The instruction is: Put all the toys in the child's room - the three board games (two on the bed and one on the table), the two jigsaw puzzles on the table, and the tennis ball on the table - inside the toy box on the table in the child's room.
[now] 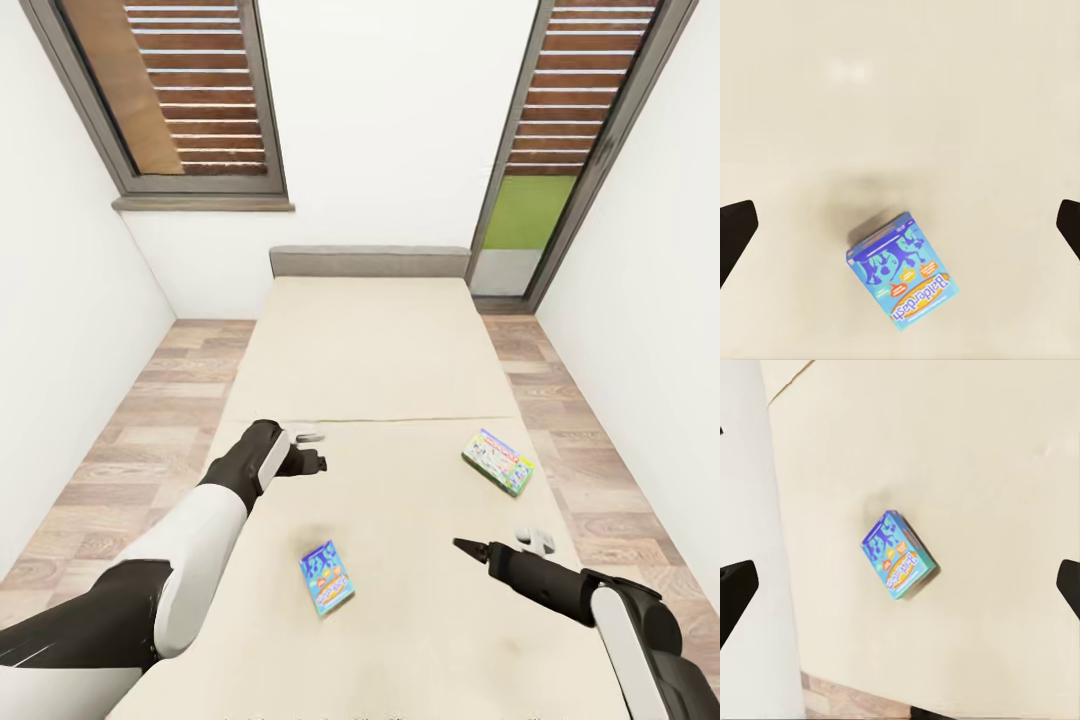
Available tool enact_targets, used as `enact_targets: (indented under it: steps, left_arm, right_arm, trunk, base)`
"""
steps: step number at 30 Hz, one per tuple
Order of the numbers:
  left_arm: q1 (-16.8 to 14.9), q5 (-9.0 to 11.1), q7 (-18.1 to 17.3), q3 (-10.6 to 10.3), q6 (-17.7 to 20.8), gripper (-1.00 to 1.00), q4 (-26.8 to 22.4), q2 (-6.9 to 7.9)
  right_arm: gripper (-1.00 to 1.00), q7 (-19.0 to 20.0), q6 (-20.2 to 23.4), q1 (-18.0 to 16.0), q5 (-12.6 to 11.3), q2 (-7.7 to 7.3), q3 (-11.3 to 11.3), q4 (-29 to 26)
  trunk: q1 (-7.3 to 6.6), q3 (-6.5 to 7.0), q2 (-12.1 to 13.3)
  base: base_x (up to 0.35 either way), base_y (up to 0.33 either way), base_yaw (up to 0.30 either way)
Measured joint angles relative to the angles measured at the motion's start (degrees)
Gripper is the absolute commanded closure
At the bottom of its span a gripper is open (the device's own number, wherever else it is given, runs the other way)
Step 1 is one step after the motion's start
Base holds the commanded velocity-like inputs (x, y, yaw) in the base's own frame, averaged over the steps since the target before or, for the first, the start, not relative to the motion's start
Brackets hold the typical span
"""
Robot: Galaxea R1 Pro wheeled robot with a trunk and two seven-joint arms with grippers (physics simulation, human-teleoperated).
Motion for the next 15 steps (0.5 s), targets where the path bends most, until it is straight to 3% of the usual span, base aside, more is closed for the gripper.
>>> enact_targets:
  steps: [7,11,12,15]
  left_arm:
    - [0.0,0.0,0.0,0.0,-0.2,-1.00,0.1,0.00]
    - [0.0,0.0,0.0,-0.1,-0.3,-1.00,0.1,0.00]
    - [0.0,0.0,0.0,-0.1,-0.2,-1.00,0.1,0.00]
    - [-0.2,0.0,0.0,-0.1,-0.2,-1.00,0.1,0.00]
  right_arm:
    - [-1.00,11.3,1.4,1.8,0.0,-1.14,-2.1,-2.1]
    - [-1.00,19.4,2.0,2.2,0.3,-1.67,-5.7,-2.3]
    - [-1.00,22.8,2.3,2.3,0.4,-2.03,-7.9,-2.3]
    - [-1.00,27.1,2.4,2.3,0.6,-2.71,-11.1,-2.1]
  trunk:
    - [0.00,-0.66,0.0]
    - [0.00,-1.03,0.0]
    - [0.00,-1.13,0.0]
    - [0.00,-1.41,0.0]
  base:
    - [0.000,0.000,0.000]
    - [0.000,0.000,0.000]
    - [0.000,0.000,0.000]
    - [0.000,0.000,0.000]
